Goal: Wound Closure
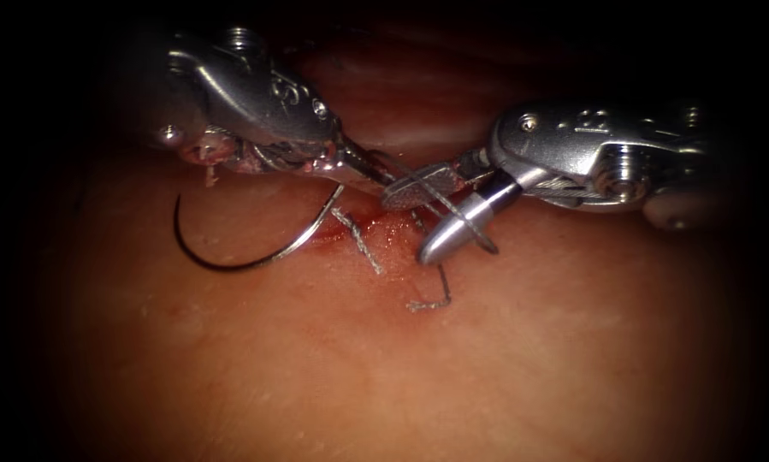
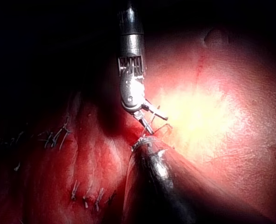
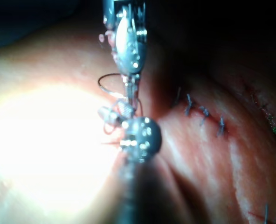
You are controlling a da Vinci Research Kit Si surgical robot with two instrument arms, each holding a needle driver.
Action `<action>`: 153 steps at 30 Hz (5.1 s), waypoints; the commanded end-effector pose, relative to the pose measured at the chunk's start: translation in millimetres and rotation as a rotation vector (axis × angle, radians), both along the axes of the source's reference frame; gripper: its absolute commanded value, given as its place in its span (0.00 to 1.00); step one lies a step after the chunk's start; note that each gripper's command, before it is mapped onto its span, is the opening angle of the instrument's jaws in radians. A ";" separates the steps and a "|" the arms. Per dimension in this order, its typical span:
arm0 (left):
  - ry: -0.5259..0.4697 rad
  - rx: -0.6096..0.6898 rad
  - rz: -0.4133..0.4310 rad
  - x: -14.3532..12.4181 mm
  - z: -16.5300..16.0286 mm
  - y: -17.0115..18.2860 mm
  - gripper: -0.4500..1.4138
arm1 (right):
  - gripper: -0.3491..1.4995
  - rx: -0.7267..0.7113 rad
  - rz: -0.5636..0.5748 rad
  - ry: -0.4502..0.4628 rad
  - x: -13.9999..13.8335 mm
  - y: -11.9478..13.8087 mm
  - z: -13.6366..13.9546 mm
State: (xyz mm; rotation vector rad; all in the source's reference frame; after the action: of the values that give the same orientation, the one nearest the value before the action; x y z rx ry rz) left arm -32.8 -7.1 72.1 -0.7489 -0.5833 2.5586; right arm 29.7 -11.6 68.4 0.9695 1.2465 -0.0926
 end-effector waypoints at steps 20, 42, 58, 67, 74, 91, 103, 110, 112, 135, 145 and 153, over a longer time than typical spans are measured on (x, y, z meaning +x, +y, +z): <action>0.020 -0.014 0.011 0.4 0.2 -1.4 0.00 | 0.44 -0.070 -0.312 -0.083 1.6 -4.9 2.0; 0.026 -0.026 0.033 1.3 -2.3 -6.5 0.00 | 0.00 -0.051 -0.084 -0.132 1.1 1.5 1.6; 0.009 -0.004 0.053 -1.4 -8.8 -14.1 0.00 | 0.00 -0.006 0.145 -0.219 1.6 4.7 6.5; -0.009 -0.003 0.064 -0.7 -12.0 -16.1 0.00 | 0.00 -0.008 0.167 -0.219 2.0 4.2 7.6; -0.020 -0.014 0.071 0.5 -15.0 -19.0 0.00 | 0.00 -0.006 0.206 -0.241 2.9 5.2 8.6; -0.034 -0.030 0.076 -0.5 -15.7 -23.2 0.00 | 0.00 -0.043 0.298 -0.272 3.2 6.0 10.2; -0.054 -0.028 0.095 -1.2 -16.2 -27.2 0.00 | 0.00 -0.071 0.276 -0.247 4.7 5.8 11.2; -0.076 -0.038 0.101 -2.3 -17.1 -29.8 0.00 | 0.00 -0.104 0.295 -0.241 4.5 6.2 11.4; -0.082 -0.035 0.109 -2.9 -17.1 -30.5 0.00 | 0.00 -0.112 0.299 -0.243 4.5 6.3 11.4; -0.116 -0.030 0.142 -5.5 -17.0 -31.8 0.00 | 0.00 -0.169 0.324 -0.252 4.0 7.0 11.9; -0.101 -0.082 0.077 -3.9 -19.2 -26.0 0.00 | 0.56 -0.205 0.375 -0.269 1.9 5.1 9.8; -0.059 -0.134 -0.016 0.5 -20.3 -18.0 0.00 | 0.81 -0.189 0.503 -0.373 -3.6 5.2 7.1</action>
State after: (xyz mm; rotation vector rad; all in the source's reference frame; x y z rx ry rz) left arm -31.1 -22.7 51.1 -0.8708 -0.3943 2.5832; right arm 24.8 -6.1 74.5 0.4466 1.0656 0.3836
